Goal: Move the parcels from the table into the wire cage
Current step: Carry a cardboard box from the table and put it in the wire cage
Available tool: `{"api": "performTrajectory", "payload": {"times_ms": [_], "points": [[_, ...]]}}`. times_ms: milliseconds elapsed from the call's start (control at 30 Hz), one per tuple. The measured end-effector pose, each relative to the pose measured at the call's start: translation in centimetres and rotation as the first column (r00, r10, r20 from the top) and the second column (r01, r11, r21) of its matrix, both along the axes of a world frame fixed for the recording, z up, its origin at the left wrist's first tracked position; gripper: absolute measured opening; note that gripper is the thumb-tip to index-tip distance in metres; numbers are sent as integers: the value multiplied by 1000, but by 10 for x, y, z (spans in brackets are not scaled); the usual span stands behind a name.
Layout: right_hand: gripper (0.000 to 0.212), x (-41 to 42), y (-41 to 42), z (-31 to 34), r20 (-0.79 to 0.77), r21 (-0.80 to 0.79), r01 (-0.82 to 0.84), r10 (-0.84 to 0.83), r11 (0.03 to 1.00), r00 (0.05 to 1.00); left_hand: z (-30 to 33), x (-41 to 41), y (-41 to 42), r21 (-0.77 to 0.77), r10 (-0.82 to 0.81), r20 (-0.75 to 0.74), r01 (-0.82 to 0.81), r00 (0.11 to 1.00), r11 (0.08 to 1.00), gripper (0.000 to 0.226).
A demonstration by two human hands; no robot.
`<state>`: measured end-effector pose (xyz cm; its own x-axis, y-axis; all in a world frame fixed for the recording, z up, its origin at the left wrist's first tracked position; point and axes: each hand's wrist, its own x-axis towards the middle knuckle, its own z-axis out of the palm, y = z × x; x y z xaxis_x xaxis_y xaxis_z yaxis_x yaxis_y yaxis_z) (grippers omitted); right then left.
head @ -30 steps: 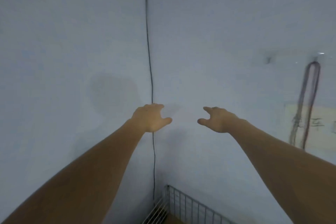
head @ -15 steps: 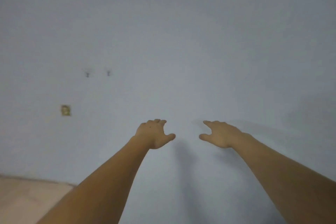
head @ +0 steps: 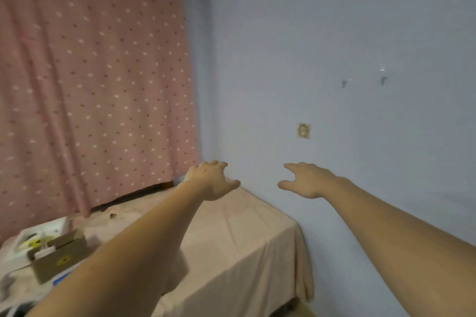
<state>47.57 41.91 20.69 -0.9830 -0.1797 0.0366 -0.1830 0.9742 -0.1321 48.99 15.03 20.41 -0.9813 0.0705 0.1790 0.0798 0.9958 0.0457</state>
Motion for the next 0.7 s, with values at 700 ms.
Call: {"api": "performTrajectory", "payload": {"times_ms": [700], "points": [[84,-232,-370,-101,83,11,-526,523,851,848,-119,-51,-335,221,604,189,-633,774,742,78]]}}
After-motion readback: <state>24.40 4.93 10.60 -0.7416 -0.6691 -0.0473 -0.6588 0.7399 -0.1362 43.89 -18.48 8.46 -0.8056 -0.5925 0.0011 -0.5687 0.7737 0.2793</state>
